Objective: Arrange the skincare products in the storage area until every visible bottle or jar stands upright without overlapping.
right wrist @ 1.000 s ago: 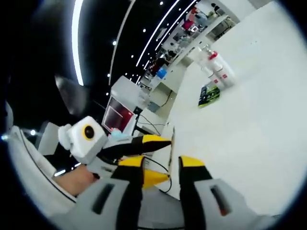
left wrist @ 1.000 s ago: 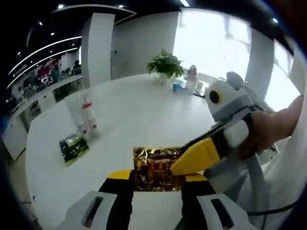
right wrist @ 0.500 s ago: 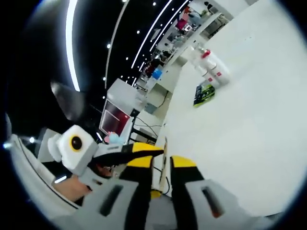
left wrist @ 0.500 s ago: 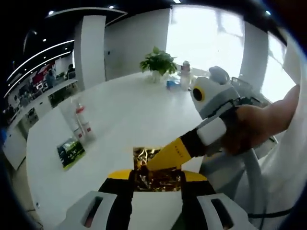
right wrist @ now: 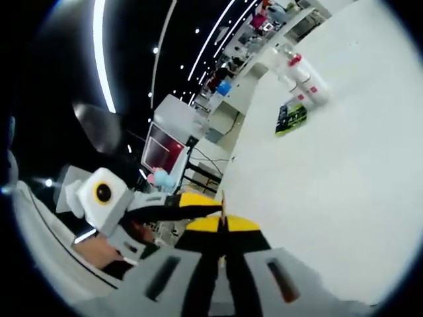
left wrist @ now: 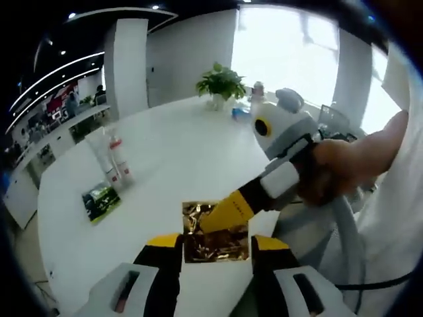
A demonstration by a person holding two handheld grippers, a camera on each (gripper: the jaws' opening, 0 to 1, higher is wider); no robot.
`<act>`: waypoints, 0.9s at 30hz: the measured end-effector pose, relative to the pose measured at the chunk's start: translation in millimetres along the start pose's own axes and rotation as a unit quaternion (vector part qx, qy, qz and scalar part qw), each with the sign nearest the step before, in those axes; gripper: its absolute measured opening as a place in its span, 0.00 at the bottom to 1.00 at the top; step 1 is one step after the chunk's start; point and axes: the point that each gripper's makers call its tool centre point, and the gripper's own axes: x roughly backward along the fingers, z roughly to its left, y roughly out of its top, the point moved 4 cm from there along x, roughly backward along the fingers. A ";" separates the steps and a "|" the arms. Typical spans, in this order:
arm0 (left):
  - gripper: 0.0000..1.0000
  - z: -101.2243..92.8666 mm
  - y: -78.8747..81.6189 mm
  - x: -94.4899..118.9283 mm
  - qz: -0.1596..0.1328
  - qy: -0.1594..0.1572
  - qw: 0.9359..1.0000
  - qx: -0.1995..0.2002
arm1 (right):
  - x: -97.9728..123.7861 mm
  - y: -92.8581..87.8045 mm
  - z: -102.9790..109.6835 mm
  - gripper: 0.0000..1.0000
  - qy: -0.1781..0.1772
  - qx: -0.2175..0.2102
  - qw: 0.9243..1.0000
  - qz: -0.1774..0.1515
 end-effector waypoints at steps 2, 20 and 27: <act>0.49 8.3 -2.3 6.8 -0.009 0.008 1.000 0.024 | -3.4 3.2 1.3 0.02 0.007 0.007 1.000 0.008; 0.37 8.8 -6.2 34.1 -0.099 -0.152 0.951 0.252 | 5.7 18.4 39.7 0.02 0.141 0.108 0.981 0.082; 0.24 -7.3 -1.2 26.8 -0.093 -0.198 0.937 0.274 | 8.0 19.6 48.3 0.02 0.169 0.113 0.973 0.106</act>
